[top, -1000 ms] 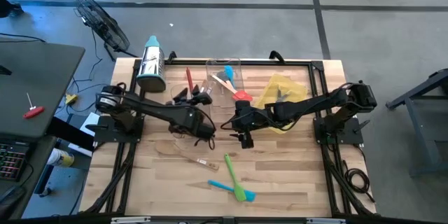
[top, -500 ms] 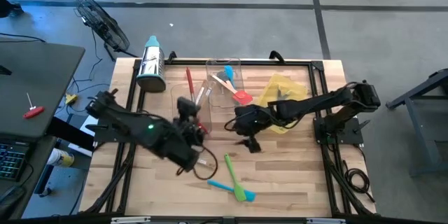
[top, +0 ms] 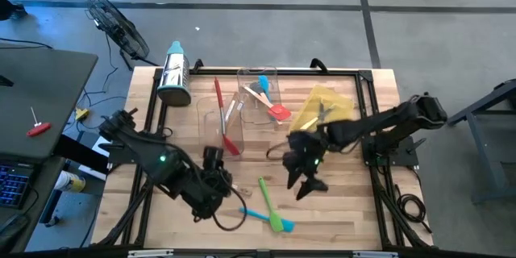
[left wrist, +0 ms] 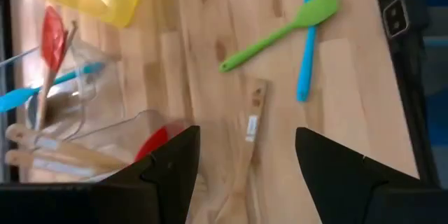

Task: Pick & Place Kitchen Items
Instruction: Put the green spatula into the top right transparent bin

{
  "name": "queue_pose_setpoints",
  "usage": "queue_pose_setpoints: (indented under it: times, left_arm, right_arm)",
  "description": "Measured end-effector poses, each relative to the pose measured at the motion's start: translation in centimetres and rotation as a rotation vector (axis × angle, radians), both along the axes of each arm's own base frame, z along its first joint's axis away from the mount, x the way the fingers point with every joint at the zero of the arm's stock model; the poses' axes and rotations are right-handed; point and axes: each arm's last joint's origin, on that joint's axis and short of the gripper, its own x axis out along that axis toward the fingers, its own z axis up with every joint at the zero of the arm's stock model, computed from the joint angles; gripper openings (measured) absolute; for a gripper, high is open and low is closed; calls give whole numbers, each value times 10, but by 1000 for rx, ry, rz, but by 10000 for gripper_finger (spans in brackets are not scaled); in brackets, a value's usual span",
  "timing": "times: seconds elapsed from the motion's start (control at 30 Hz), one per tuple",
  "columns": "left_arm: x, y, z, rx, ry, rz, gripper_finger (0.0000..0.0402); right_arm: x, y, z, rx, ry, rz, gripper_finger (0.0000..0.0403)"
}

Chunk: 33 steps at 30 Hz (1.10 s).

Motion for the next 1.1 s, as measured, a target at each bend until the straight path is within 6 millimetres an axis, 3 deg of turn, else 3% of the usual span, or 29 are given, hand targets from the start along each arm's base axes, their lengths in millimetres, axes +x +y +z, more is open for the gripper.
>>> queue_pose_setpoints:
  times: [0.2,0.4,0.6,0.7,0.93,1.1]
  left_arm:
    - [15,-12,-21,-23,89,-23,228]
    - [19,-33,-39,-98,187,-59,228]
    - [7,-64,-47,-164,185,-6,228]
    - [-2,-86,-48,-169,83,1,228]
    - [-18,-129,-43,-124,-336,28,228]
    - [-21,-142,-56,-146,-395,34,228]
  right_arm:
    - [-3,39,-9,11,237,-349,257]
    - [-13,71,-5,-37,144,-626,257]
    - [-28,108,-5,-86,-2,-731,257]
    - [-35,125,-4,-84,-85,-763,257]
    - [-38,153,-12,-53,-179,-772,257]
    - [-32,160,-23,-48,-184,-775,257]
